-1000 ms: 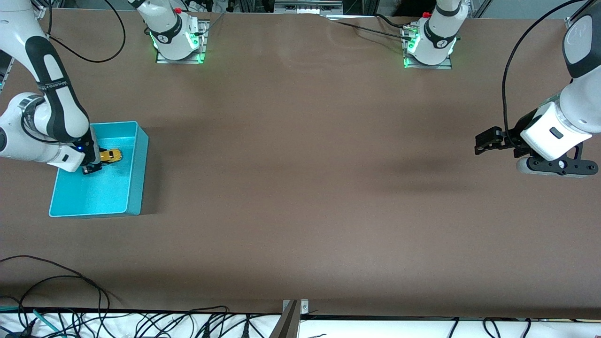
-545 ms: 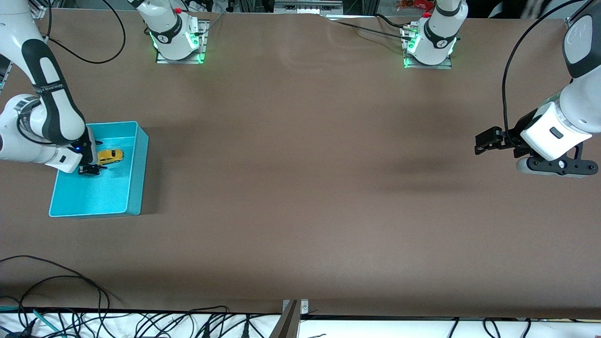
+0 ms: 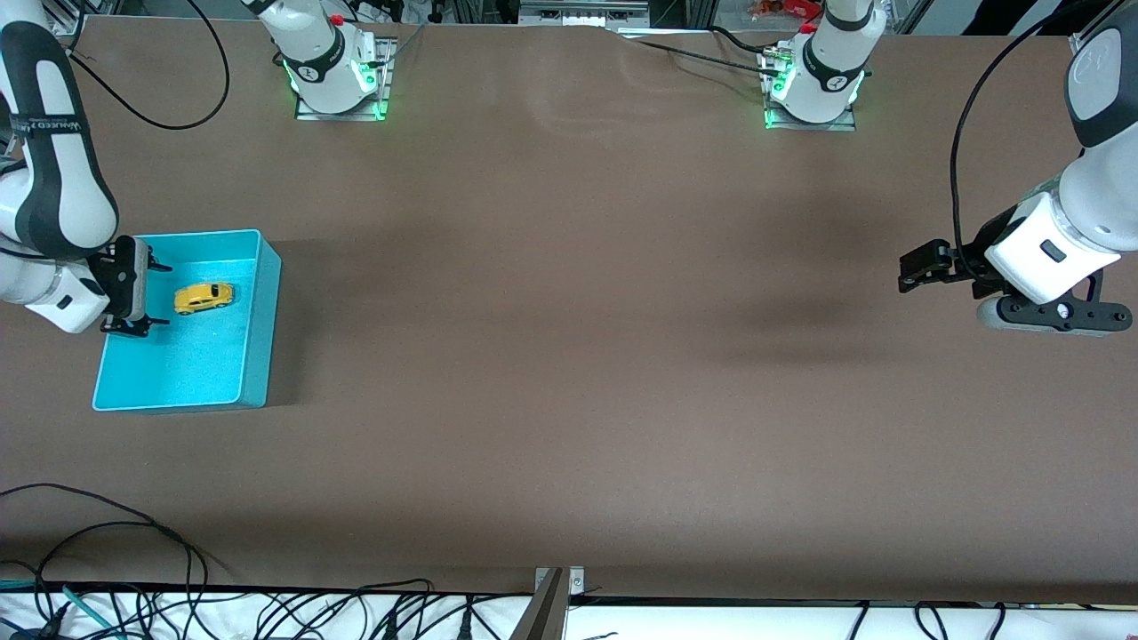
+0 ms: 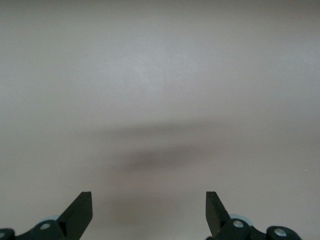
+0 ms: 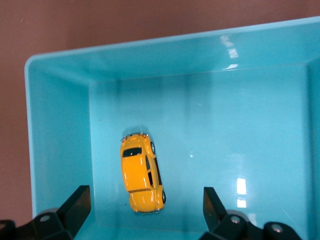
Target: Wind up and store yellow beetle car
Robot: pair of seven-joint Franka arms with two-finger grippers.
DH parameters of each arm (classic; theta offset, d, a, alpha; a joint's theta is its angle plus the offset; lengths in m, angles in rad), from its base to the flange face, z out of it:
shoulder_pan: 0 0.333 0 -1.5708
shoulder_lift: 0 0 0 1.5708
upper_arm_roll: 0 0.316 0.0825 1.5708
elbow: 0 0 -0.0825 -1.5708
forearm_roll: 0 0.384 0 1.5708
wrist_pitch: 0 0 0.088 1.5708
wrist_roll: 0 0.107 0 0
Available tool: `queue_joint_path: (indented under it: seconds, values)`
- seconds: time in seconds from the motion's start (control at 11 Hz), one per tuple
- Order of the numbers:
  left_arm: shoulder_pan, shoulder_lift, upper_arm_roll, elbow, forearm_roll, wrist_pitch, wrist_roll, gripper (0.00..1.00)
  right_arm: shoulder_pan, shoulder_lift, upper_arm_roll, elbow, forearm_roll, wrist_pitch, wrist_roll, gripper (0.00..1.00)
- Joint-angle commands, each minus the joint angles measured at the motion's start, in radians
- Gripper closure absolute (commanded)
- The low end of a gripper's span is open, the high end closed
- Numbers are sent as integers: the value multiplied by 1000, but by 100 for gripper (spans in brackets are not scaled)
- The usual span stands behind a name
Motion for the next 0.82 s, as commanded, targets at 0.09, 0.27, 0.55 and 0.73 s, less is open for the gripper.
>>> queue_joint_path:
  seconds: [0.09,0.27,0.55,0.73]
  values:
    - [3,-10,-3,6,9,-17,20,0,26,-72,52,-22,12,-3,466,0]
    - [3,-10,-3,6,9,-17,20,0,78,-110,53,-22,13,-8,669,0]
    - [3,-10,-5,6,9,-17,20,0,140,-145,53,-22,15,-11,964,0]
    - [3,-10,-5,6,9,-17,20,0,196,-179,52,-21,36,-25,1178,0]
